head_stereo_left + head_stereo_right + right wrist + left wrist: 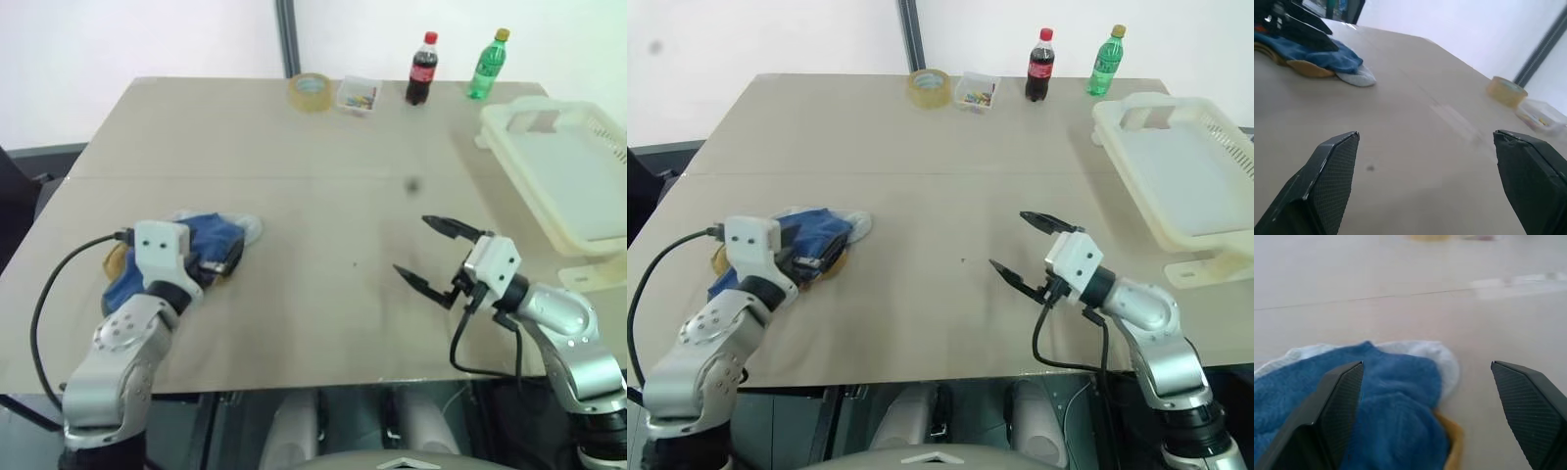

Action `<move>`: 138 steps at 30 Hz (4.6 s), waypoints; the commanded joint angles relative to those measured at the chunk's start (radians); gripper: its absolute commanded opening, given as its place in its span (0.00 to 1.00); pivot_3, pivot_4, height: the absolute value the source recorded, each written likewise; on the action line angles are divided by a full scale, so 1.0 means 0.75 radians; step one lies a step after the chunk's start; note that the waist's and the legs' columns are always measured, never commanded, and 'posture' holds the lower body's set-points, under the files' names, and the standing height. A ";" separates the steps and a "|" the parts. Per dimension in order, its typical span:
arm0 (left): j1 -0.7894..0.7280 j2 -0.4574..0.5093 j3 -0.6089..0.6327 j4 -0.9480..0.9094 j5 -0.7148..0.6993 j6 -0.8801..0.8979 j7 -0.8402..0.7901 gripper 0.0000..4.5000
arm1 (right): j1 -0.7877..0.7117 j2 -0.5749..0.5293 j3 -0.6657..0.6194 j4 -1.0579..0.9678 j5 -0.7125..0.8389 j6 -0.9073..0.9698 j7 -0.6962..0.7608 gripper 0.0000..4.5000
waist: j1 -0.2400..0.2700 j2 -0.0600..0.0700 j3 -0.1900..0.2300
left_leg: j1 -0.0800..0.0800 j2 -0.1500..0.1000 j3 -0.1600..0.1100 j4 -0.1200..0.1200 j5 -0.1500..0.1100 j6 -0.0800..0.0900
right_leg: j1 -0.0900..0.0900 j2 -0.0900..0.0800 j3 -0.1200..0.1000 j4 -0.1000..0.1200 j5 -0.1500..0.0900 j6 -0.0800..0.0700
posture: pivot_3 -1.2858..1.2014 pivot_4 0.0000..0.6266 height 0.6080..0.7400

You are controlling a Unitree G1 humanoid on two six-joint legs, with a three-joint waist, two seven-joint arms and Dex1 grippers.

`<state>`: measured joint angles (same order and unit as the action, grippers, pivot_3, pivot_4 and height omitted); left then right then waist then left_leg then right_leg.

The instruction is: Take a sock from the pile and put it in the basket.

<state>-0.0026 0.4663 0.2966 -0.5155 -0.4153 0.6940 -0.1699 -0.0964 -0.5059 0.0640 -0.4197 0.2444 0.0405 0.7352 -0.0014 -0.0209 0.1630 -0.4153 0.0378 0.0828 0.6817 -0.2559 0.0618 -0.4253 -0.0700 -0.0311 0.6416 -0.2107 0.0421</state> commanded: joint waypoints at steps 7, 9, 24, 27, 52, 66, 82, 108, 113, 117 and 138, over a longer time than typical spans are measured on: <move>-0.039 0.002 -0.079 -0.041 0.136 0.180 0.112 0.99 | -0.044 -0.003 0.003 -0.018 0.007 0.013 -0.003 1.00 | 0.000 0.000 0.000 | 0.001 0.001 -0.001 0.000 0.000 0.000 | 0.000 0.000 -0.001 0.001 -0.003 -0.005 | 0.52 0.24 1.00; -0.025 -0.009 -0.080 -0.061 0.142 0.163 0.105 0.99 | -0.036 -0.005 0.000 -0.024 0.003 0.019 -0.008 1.00 | 0.000 0.000 0.000 | 0.001 0.001 -0.001 0.000 0.000 0.000 | 0.000 0.000 -0.001 0.001 -0.003 -0.005 | 0.52 0.24 1.00; 0.051 -0.031 -0.066 -0.157 0.163 0.118 0.061 0.02 | -0.034 -0.001 0.018 -0.023 -0.018 0.046 -0.018 1.00 | 0.001 0.000 0.000 | 0.001 0.001 -0.001 0.000 0.000 0.000 | 0.000 -0.001 0.000 0.001 -0.003 -0.006 | 0.52 0.24 1.00; 0.060 -0.037 -0.056 -0.158 0.165 0.100 0.058 0.02 | -0.033 0.002 0.020 -0.021 -0.020 0.044 -0.016 1.00 | 0.002 0.000 0.000 | 0.001 0.001 -0.001 0.000 0.000 0.000 | 0.000 -0.001 -0.001 0.001 -0.003 -0.006 | 0.52 0.24 1.00; 0.080 -0.051 -0.059 -0.088 0.262 0.147 0.061 0.01 | -0.041 0.009 0.022 -0.008 0.081 -0.090 0.117 1.00 | 0.017 0.000 0.000 | 0.001 0.001 -0.001 0.000 0.000 0.000 | 0.000 -0.001 -0.001 0.001 -0.003 -0.006 | 0.52 0.24 1.00; 0.078 -0.064 -0.055 -0.062 0.256 0.113 0.032 0.01 | -0.112 -0.008 0.043 -0.010 0.273 -0.038 0.293 1.00 | 0.019 0.000 0.000 | 0.001 0.001 -0.001 0.000 0.000 0.000 | 0.000 -0.002 -0.001 0.001 -0.003 -0.006 | 0.52 0.24 1.00; 0.071 -0.089 -0.063 -0.085 0.250 0.132 0.021 0.01 | -0.203 0.008 0.075 -0.024 0.337 0.067 0.327 1.00 | 0.020 0.000 0.000 | 0.000 0.001 -0.002 0.000 0.000 0.000 | 0.000 -0.003 -0.002 0.001 -0.003 -0.006 | 0.52 0.24 1.00; -0.007 -0.061 -0.078 -0.033 0.277 0.116 -0.009 0.01 | -0.358 0.038 0.120 0.138 0.401 0.131 0.498 1.00 | 0.020 0.000 0.000 | 0.000 0.001 -0.003 0.000 0.000 0.000 | 0.000 -0.003 -0.002 0.001 -0.003 -0.006 | 0.52 0.24 1.00; -0.013 -0.065 -0.069 -0.039 0.277 0.123 -0.005 0.01 | -0.396 0.036 0.115 0.196 0.418 0.115 0.554 1.00 | 0.019 0.000 0.000 | 0.000 0.001 -0.003 0.000 0.000 0.000 | 0.000 -0.004 -0.002 0.000 -0.003 -0.007 | 0.52 0.24 1.00; -0.038 -0.068 -0.071 -0.043 0.248 0.125 -0.029 0.01 | -0.409 0.038 0.112 0.220 0.394 0.102 0.554 1.00 | 0.021 0.000 0.000 | 0.000 0.001 -0.003 0.000 -0.001 0.000 | 0.000 -0.005 -0.002 0.000 -0.003 -0.007 | 0.52 0.24 1.00; -0.425 -0.291 -0.450 0.109 -0.069 0.325 -0.247 0.01 | -0.224 -0.098 -0.062 0.099 0.375 0.156 0.393 1.00 | 0.026 0.000 0.001 | -0.001 -0.001 -0.004 0.001 0.000 0.001 | 0.002 -0.003 -0.004 0.000 -0.003 -0.006 | 0.52 0.24 1.00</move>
<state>-0.2738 0.2752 0.0023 -0.4654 -0.4420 0.9366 -0.3353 -0.2704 -0.5657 0.0634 -0.3120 0.5155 0.1515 1.0481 0.0179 -0.0209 0.1637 -0.4158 0.0368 0.0798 0.6825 -0.2562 0.0625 -0.4234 -0.0715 -0.0340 0.6412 -0.2128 0.0378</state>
